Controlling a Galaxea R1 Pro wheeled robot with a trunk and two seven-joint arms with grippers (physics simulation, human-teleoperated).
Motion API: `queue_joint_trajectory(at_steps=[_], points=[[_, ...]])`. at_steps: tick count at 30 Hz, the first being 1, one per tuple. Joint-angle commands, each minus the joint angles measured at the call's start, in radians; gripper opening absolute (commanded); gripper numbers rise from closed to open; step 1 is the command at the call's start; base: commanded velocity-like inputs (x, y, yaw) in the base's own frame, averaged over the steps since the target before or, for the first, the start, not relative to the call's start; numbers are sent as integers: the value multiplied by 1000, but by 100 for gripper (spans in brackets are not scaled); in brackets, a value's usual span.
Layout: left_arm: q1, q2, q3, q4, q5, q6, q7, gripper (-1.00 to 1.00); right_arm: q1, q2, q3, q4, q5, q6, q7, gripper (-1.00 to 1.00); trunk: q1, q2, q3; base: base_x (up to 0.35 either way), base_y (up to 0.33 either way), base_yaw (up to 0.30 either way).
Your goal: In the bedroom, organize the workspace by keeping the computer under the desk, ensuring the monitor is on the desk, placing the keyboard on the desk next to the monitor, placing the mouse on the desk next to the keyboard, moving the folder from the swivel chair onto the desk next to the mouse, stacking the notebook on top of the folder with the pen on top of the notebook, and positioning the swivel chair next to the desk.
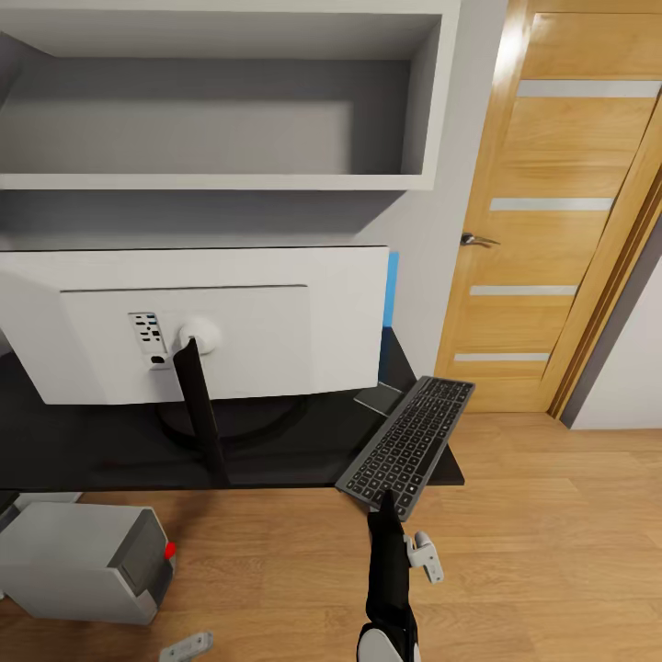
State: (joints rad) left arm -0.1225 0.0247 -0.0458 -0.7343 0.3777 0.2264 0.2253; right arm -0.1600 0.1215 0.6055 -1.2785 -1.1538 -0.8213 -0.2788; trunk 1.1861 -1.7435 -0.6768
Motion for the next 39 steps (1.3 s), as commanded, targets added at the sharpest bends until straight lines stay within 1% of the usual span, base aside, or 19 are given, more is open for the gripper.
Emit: queue_joint_trajectory(at_steps=[1,13,19,39], points=[[0,1,-5,-2,9,4,8,100,-1,0,2,-1,5,-3,-10,-100,0,-1,-1,21,0,0],[0,1,-5,-2,9,4,8,100,-1,0,1,-1,5,-2,-10,-100,0,-1,-1,47,0,0],[0,1,-5,-2,9,3,8,100,-1,0,0,-1,6,-1,-10,-100,0,-1,-1,119,0,0],[0,1,-5,-1,9,4,8,100,-1,-2,-1,-1,6,1,-8,-100,0,-1,-1,3,0,0]])
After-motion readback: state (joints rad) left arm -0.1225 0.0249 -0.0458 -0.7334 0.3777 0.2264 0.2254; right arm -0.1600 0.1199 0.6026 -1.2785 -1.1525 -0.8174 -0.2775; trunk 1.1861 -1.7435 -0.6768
